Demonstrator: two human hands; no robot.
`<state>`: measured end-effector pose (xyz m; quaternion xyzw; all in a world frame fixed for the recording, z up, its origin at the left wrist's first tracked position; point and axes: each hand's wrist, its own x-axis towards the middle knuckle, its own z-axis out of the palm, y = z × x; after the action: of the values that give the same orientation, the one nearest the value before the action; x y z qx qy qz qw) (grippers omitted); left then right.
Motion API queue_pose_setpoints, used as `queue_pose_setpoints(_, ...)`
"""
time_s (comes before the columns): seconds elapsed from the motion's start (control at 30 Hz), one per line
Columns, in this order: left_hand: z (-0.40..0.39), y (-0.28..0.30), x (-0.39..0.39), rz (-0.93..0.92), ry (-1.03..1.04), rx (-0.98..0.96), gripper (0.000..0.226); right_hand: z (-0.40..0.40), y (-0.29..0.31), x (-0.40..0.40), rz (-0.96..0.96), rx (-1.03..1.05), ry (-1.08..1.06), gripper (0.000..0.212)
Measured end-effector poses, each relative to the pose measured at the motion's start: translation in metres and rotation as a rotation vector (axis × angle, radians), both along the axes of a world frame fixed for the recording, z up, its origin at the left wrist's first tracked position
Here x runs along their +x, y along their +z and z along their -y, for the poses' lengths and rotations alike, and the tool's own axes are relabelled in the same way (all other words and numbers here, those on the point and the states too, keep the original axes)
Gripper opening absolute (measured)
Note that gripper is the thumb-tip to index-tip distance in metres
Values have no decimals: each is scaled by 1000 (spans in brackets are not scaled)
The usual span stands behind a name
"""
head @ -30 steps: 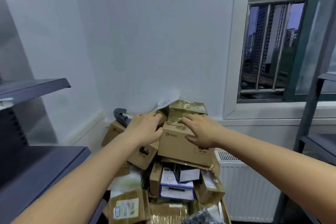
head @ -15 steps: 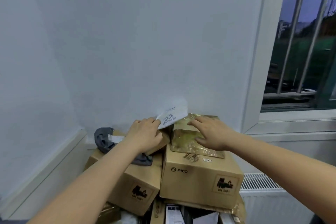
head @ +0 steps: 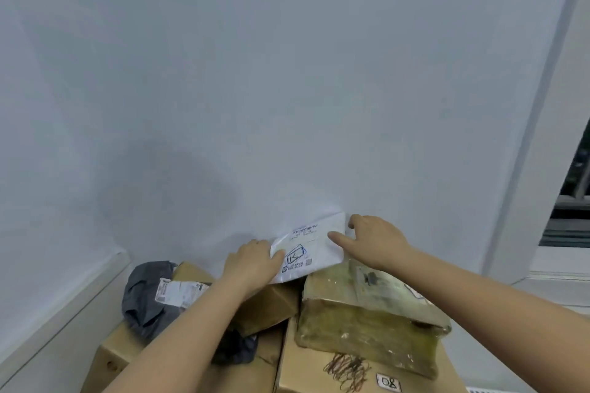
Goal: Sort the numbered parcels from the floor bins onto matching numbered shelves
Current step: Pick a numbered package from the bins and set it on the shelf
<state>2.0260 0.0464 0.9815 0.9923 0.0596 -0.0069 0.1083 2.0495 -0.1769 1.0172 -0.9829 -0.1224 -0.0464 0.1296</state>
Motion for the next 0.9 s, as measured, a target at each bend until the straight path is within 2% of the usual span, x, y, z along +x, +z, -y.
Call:
queue_pose_setpoints(0.07, 1, -8, 14, -60, 46, -2, 52, -3, -5, 14, -71, 26, -20, 56)
queue_pose_setpoints(0.2, 3, -20, 34, -141, 90, -22, 56, -7, -18, 29, -70, -99, 34, 41)
queue_pose_setpoints(0.33, 2, -29, 44, -188, 128, -123, 61, -9, -31, 37, -128, -54, 56, 47)
queue_pose_setpoints(0.43, -1, -37, 47, -197, 152, -296, 64, -11, -35, 36, -163, 4, 69, 45)
queue_pose_setpoints(0.57, -3, -34, 42, -75, 187, -493, 70, -18, -33, 32, -148, 55, 90, 36)
queue_pose_setpoints(0.7, -3, -17, 31, 87, 194, -531, 50, -24, -26, 21, -68, 117, 102, 19)
queue_pose_setpoints(0.9, -9, 10, -9, 206, 107, -538, 27, -31, -14, -7, 84, 125, 108, 20)
